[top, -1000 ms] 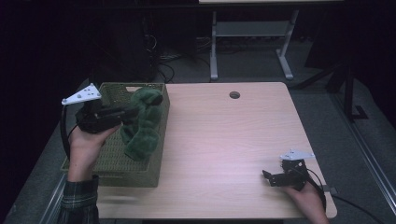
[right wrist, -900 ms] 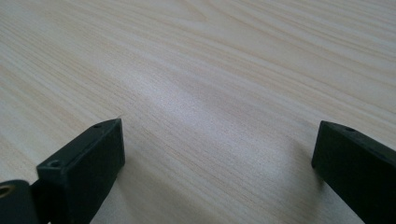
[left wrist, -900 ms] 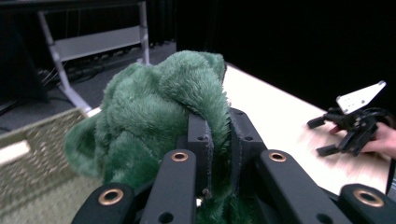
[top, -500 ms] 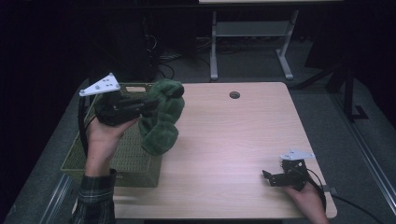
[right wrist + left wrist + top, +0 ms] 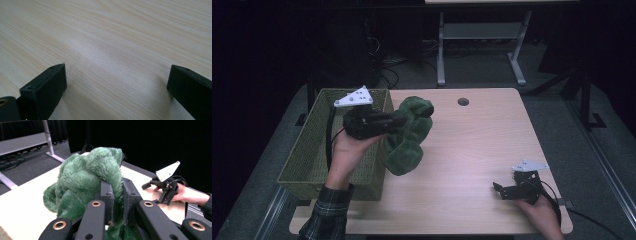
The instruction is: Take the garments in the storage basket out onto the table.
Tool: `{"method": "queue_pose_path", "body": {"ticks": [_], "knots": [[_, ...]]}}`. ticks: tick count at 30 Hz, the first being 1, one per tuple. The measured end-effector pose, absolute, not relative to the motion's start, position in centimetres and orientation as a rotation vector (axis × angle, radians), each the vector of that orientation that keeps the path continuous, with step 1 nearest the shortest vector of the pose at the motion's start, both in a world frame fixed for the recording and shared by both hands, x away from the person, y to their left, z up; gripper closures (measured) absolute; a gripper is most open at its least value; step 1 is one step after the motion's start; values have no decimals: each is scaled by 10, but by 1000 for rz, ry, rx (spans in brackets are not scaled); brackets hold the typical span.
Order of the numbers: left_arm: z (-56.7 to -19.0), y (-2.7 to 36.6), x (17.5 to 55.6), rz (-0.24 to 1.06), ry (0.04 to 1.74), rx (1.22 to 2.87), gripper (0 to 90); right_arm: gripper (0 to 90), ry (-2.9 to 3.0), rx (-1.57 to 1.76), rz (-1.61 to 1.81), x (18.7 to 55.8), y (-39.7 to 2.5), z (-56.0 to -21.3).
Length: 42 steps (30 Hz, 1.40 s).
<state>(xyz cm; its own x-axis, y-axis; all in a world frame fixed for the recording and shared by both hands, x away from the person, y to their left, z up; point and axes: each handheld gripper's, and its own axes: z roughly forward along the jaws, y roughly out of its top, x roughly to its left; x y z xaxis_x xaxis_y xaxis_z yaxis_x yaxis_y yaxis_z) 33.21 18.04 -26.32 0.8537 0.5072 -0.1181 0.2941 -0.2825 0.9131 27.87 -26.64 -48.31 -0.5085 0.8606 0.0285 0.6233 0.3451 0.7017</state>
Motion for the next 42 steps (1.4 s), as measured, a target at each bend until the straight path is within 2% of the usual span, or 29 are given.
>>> {"method": "queue_pose_path", "body": {"ticks": [33,42], "knots": [[-343,79,329,97,626,2076,806,21,2270,1310,953,279,-266,-483],[-387,50,331,67,663,2131,803,21,2274,1303,954,279,-266,-483]]}}
